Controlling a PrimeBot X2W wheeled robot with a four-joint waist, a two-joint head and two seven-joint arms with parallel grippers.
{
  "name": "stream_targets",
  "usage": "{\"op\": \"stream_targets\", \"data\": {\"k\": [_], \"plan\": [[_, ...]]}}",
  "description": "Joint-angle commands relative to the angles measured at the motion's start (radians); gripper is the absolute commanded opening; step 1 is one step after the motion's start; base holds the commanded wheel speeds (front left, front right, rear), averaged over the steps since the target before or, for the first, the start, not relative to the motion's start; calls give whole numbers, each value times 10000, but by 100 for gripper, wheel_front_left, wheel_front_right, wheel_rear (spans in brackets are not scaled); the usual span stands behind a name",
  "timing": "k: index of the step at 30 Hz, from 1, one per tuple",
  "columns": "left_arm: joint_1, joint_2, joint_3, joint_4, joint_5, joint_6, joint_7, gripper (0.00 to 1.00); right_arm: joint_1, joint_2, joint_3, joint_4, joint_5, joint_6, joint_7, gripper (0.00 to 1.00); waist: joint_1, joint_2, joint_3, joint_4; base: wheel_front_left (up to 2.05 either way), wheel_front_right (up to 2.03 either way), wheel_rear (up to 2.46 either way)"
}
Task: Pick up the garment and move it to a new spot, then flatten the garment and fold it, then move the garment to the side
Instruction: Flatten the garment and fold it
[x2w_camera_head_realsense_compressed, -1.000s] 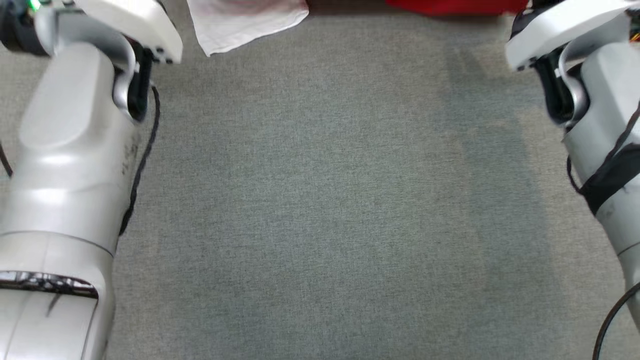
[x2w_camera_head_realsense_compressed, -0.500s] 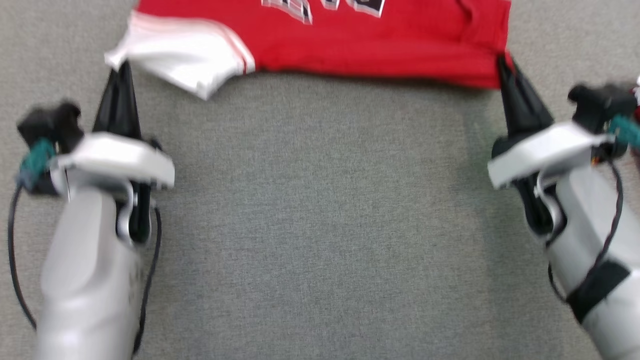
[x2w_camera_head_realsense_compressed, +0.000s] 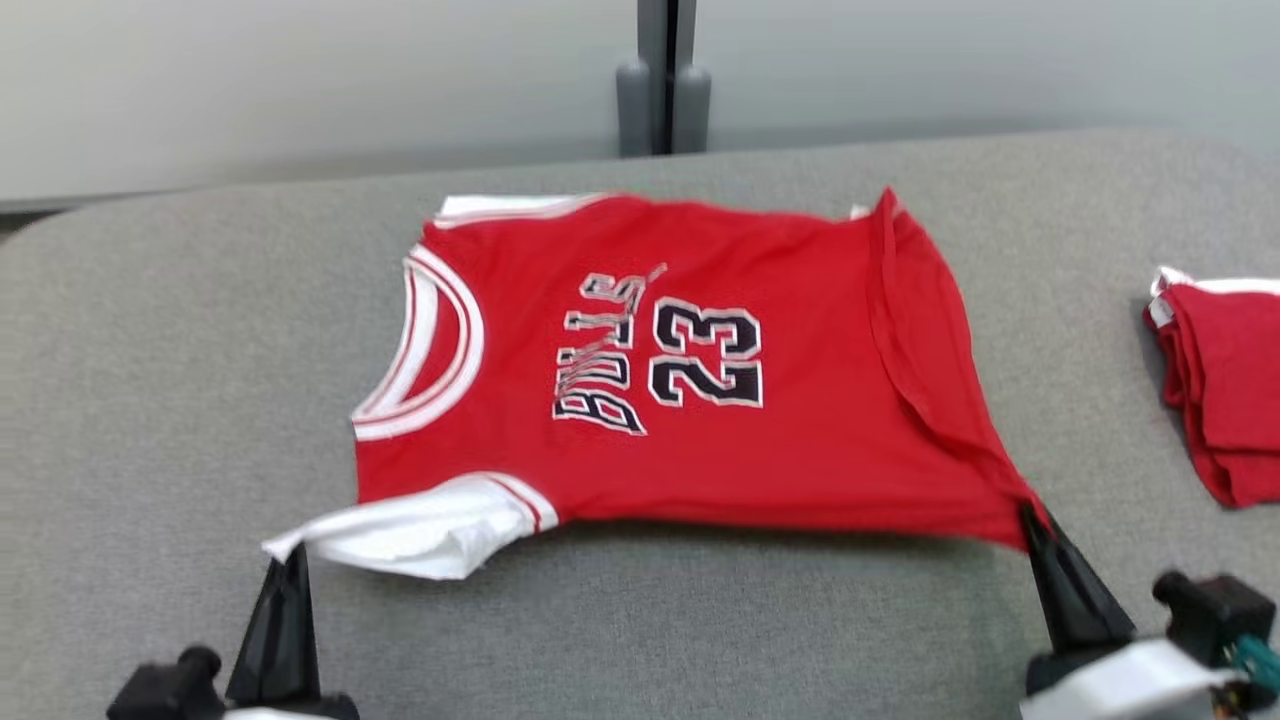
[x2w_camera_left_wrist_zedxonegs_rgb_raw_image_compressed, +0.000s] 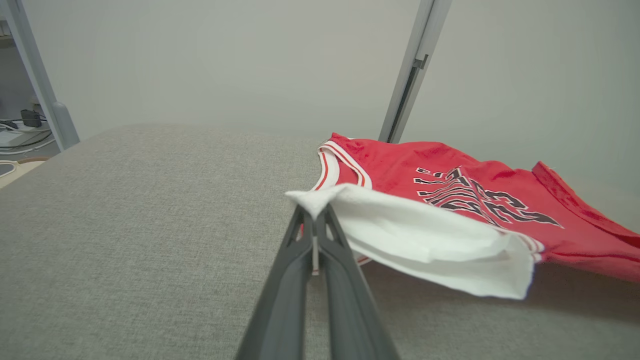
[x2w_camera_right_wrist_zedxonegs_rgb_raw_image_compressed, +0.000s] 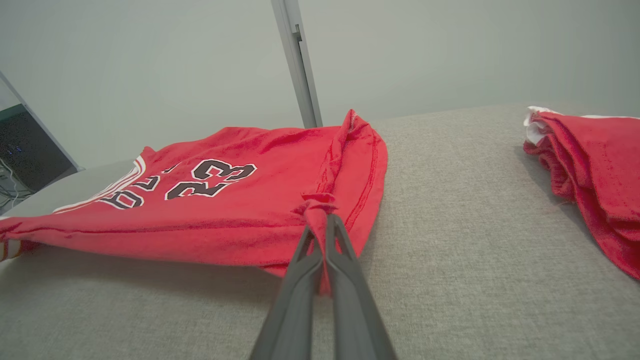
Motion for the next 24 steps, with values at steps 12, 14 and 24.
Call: {"op": "stream_targets", "data": {"k": [12, 14, 24], "plan": [[2607, 117, -224, -3644, 190, 843, 1767, 0, 2782, 277, -1357, -1829, -622, -10, 1080, 0, 0, 0, -1388, 345, 0, 0, 0], [2563, 204, -267, -3713, 188, 807, 1945, 0, 2838, 394, -1391, -1989, -685, -10, 1257, 0, 0, 0, -1370, 266, 0, 0, 0], [579, 545, -588, -2348, 51, 368, 2548, 0, 1950, 713, -1431, -1680, -627, -10, 1759, 0, 0, 0, -305, -47, 0, 0, 0]]}}
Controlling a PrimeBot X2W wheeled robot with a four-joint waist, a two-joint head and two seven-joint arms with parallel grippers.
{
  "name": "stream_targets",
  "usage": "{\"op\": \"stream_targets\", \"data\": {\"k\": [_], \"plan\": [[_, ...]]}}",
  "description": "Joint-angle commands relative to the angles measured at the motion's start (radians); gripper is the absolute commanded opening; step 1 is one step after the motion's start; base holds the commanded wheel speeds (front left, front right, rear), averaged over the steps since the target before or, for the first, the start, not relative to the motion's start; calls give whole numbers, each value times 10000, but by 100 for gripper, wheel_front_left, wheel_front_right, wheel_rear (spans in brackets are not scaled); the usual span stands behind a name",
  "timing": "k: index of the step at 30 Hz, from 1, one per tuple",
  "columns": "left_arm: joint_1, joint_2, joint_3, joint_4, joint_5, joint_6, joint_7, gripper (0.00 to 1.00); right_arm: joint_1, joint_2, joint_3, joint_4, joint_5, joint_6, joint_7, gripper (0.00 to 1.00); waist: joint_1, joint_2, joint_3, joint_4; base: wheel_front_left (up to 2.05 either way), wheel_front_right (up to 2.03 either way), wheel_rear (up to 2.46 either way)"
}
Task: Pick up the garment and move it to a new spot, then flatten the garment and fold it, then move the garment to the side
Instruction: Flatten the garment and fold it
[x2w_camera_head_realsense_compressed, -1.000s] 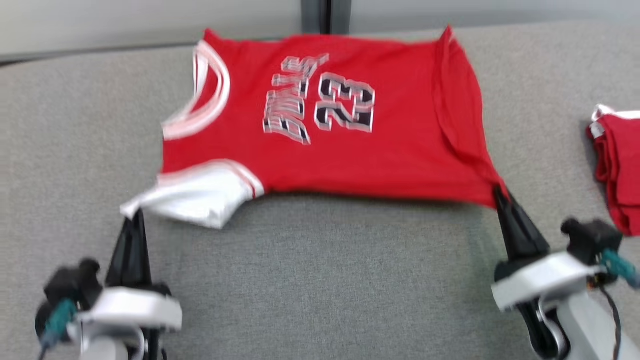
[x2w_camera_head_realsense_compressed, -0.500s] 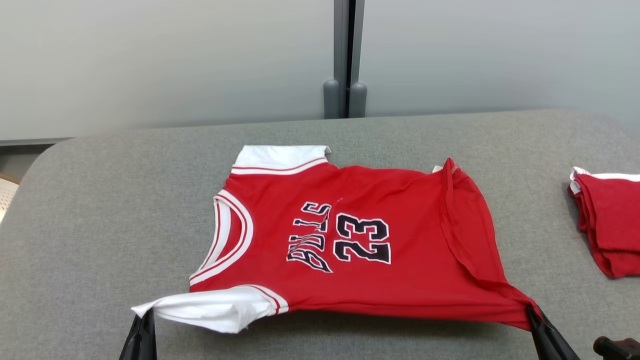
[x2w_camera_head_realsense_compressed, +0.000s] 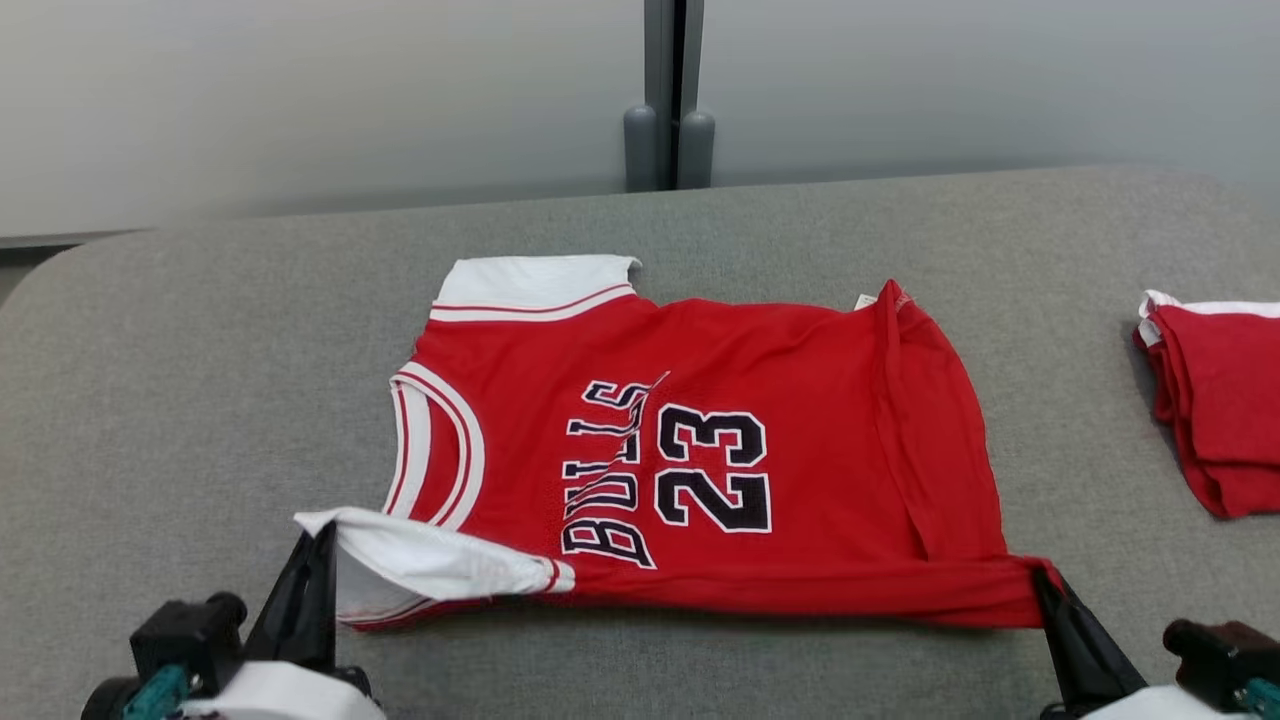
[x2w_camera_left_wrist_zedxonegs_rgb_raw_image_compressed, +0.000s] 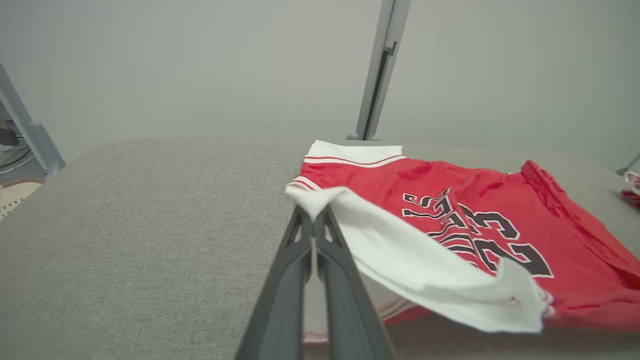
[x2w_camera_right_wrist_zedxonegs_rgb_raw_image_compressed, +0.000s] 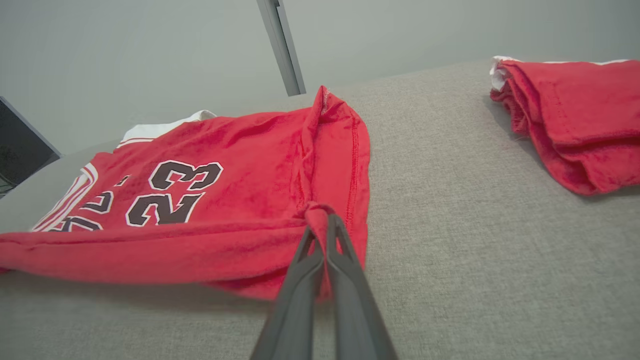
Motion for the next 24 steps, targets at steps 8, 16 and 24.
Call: {"op": "stream_targets", "data": {"k": [8, 16, 24], "plan": [[-2721, 361, -156, 2403, -151, -546, -62, 0, -1984, -226, 399, 1307, 396, -10, -457, 0, 0, -1, 1718, -285, 0, 0, 0], [-3634, 270, -170, 3865, -195, -598, -1140, 100, -2873, -444, 978, 1979, 306, -9, -1297, 100, 0, -1, 2135, -209, 0, 0, 0], [-2362, -46, -28, 2221, 421, 309, -2743, 100, -2661, -398, 183, 314, -1018, -10, -1840, 100, 0, -1, 1550, -288, 0, 0, 0]]}}
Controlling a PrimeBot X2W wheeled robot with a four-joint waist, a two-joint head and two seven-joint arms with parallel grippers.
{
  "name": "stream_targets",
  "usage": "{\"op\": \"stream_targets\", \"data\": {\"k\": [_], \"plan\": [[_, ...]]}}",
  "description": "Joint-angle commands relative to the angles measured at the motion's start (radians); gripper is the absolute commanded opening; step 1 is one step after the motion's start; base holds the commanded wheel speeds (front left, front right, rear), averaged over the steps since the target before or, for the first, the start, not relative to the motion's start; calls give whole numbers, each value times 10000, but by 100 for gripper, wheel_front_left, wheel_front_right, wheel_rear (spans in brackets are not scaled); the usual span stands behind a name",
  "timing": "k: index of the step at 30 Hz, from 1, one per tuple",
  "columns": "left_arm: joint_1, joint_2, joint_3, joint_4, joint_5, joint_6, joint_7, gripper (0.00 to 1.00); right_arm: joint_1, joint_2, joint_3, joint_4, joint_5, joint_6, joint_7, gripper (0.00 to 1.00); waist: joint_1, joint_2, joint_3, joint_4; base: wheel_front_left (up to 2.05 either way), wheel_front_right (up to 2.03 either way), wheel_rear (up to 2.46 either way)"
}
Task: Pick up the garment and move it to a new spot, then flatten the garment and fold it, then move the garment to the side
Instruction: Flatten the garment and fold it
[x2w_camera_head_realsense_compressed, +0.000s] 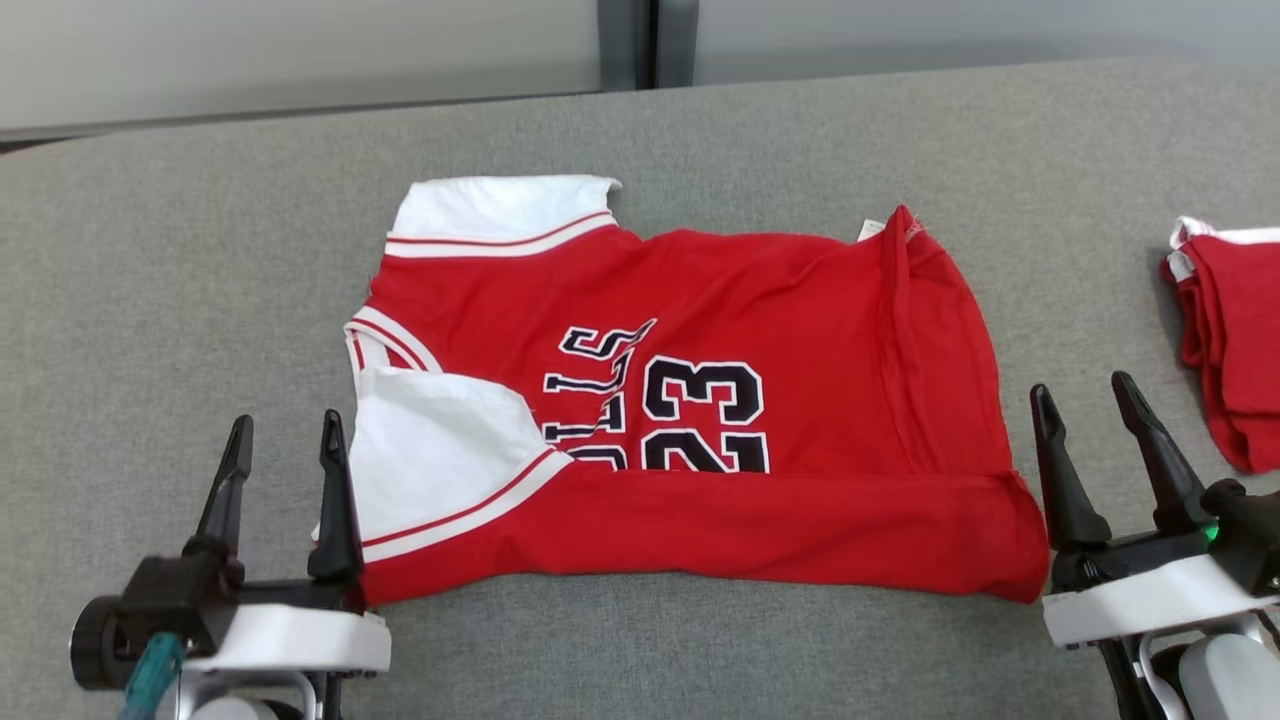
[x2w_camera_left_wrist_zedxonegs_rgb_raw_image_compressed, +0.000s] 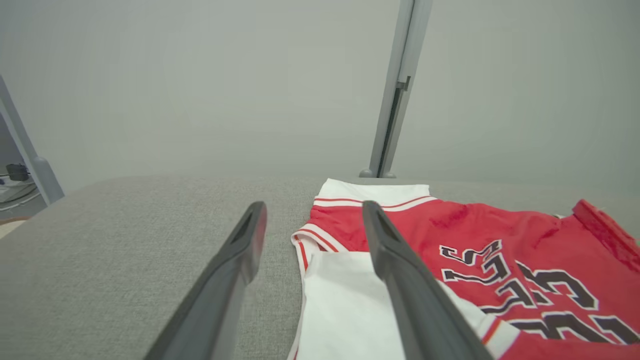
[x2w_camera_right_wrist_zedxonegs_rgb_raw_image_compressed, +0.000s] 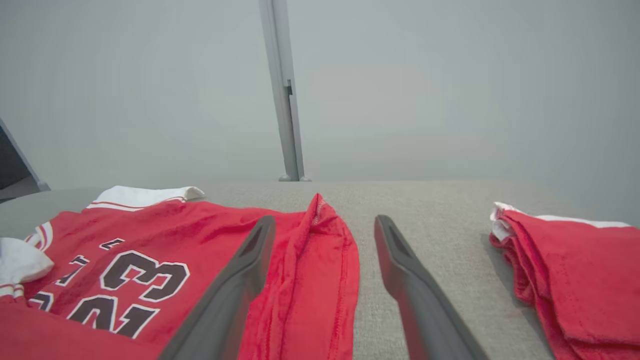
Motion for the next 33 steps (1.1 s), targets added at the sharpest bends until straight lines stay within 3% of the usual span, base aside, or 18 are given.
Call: {"op": "stream_targets", "data": {"k": [1, 9, 20, 27, 33], "plan": [[332, 28, 18, -464, 220, 178, -98, 100, 236, 70, -156, -380, -302, -7, -84, 100, 0, 0, -311, -22, 0, 0, 0], [1759, 8, -239, -1558, 666, 423, -144, 100, 1455, 348, -233, -1068, -681, -8, 58, 100, 0, 0, -1261, -47, 0, 0, 0], [2109, 84, -334, -1648, 651, 561, 157, 100, 1874, 560, -344, -1387, -612, -7, 244, 100, 0, 0, -1325, -69, 0, 0, 0], [1828, 126, -537, -1197, 406, 302, 640, 100, 1809, 428, -115, -1167, -562, -7, 466, 100, 0, 0, -1124, -45, 0, 0, 0], [1515, 54, -542, 197, -313, -50, 1045, 100, 1827, 402, 173, 69, -251, -8, 539, 100, 0, 0, -598, -67, 0, 0, 0]]}}
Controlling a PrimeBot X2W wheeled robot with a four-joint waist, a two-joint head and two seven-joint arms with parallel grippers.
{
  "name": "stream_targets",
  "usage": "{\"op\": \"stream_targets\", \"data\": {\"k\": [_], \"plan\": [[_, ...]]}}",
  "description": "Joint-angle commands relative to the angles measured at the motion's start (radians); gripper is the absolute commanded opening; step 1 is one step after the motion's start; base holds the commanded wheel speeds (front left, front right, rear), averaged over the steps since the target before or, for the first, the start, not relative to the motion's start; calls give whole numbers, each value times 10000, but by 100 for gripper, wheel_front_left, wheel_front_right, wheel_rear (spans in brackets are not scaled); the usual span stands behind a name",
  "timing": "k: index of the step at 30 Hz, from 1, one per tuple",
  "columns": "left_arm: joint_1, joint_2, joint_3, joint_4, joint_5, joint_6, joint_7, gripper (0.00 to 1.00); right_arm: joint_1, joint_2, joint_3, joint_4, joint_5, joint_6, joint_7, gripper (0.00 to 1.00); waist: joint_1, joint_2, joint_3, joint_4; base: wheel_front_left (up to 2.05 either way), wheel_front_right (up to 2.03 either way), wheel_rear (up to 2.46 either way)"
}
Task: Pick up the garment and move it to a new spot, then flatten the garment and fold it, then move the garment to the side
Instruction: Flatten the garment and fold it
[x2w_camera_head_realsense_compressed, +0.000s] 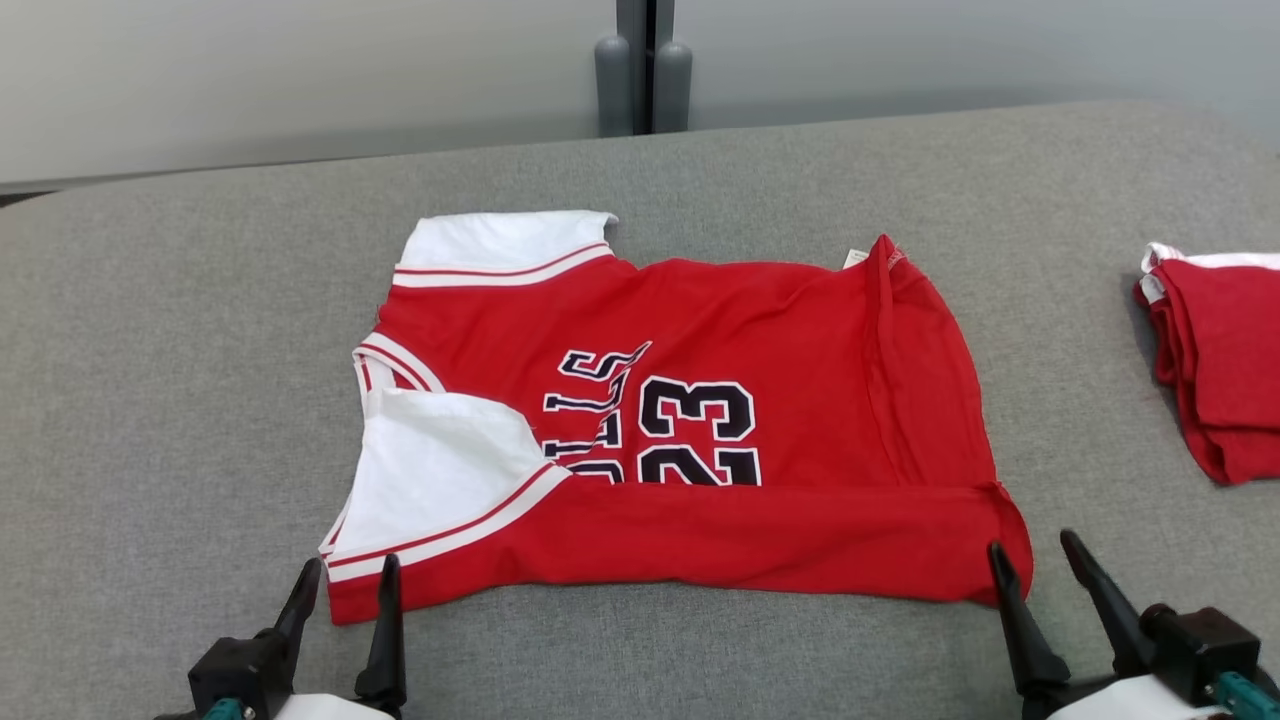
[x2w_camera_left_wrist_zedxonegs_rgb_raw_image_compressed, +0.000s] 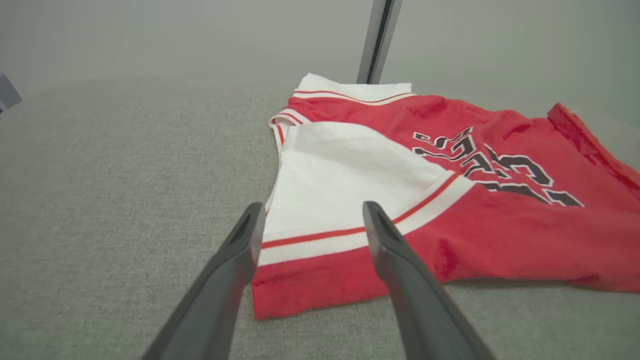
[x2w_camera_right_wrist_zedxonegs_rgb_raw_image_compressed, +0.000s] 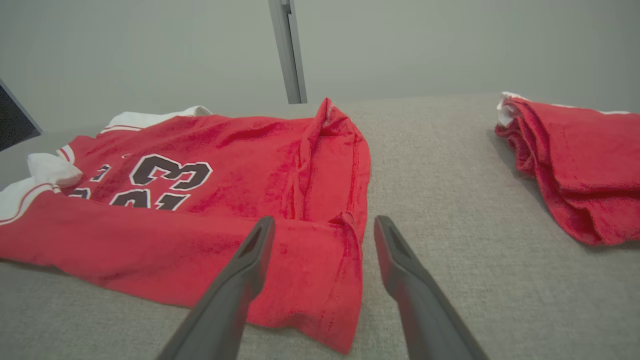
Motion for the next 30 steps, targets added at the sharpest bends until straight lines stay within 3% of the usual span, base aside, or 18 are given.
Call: {"op": "stream_targets", "data": {"k": [1, 11, 12, 13, 15, 24, 30], "plan": [[-218, 61, 112, 260, -165, -38, 60, 100, -84, 22, 42, 286, 74, -8, -22, 100, 0, -1, 203, -16, 0, 0, 0], [-1005, -13, 233, 2461, -1309, -773, 554, 100, -886, 231, 533, 2341, 730, -7, -236, 100, 0, -1, 615, 49, 0, 0, 0], [-1077, -2, 161, 2529, -1316, -877, 585, 87, -947, 228, 601, 2456, 770, -7, -244, 100, 0, -1, 627, 59, 0, 0, 0], [-1124, 10, 99, 2579, -1359, -977, 604, 46, -1002, 224, 665, 2557, 810, -7, -268, 100, 0, -1, 634, 64, 0, 0, 0], [-1224, -34, 64, 2607, -1445, -1066, 529, 0, -1109, 188, 762, 2691, 913, -7, -297, 0, 0, -1, 635, 72, 0, 0, 0], [-765, 22, 191, 2467, -1899, -1281, 123, 0, -1005, -89, 1158, 2626, 1178, -8, -451, 0, 0, -1, 153, 107, 0, 0, 0], [320, 142, 404, 1880, -2098, -1075, 146, 0, -435, -494, 1409, 2473, 1453, -8, -300, 0, 0, -1, -522, 240, 0, 0, 0]]}}
